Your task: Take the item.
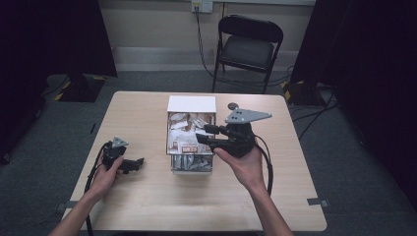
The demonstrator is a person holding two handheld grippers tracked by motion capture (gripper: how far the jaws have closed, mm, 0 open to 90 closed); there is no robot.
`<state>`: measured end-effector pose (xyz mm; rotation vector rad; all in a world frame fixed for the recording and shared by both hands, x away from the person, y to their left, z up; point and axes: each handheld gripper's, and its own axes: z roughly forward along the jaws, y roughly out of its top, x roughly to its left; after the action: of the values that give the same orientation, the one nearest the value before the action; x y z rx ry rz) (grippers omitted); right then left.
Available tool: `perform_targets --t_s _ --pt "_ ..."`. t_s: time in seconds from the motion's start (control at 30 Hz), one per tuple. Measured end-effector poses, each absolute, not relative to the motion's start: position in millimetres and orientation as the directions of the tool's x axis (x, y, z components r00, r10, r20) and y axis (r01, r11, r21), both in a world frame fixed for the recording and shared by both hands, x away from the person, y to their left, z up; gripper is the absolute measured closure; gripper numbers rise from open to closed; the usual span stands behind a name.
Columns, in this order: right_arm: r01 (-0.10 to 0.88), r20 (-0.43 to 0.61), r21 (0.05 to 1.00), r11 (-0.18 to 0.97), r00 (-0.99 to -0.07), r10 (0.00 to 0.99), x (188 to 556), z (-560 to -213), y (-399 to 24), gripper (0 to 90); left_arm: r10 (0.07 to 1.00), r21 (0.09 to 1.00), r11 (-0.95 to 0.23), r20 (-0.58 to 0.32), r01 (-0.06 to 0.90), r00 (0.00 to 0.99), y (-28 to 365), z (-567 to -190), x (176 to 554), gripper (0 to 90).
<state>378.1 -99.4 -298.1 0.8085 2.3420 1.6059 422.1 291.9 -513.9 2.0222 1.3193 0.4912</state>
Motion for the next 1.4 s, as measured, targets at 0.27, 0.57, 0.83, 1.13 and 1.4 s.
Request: perform_targets --t_s 0.27,0.57,0.83,1.13,1.4 --pt "0.345 0.16 0.885 0.312 -0.855 0.492 393.2 -309.1 -81.0 63.5 0.907 0.705 -0.269 -0.045 0.656 0.419 291.9 -514.0 422.1 0.0" --pt "0.359 0.156 0.867 0.344 -0.853 0.497 400.4 -317.9 -77.8 66.6 0.907 0.705 -0.268 -0.045 0.657 0.419 291.8 -513.9 422.1 0.0" --pt "0.357 0.162 0.86 0.363 -0.868 0.47 399.1 -320.9 -79.1 73.9 0.907 0.705 -0.268 -0.046 0.657 0.419 291.8 -514.0 422.1 0.0" --pt "0.334 0.176 0.864 0.377 -0.901 0.396 393.4 -319.1 -79.3 82.3 0.907 0.705 -0.268 -0.045 0.657 0.419 291.8 -513.9 422.1 0.0" --pt "0.339 0.17 0.848 0.408 -0.902 0.396 392.3 -321.4 -72.2 78.6 0.907 0.705 -0.268 -0.046 0.657 0.419 291.8 -514.0 422.1 0.0"
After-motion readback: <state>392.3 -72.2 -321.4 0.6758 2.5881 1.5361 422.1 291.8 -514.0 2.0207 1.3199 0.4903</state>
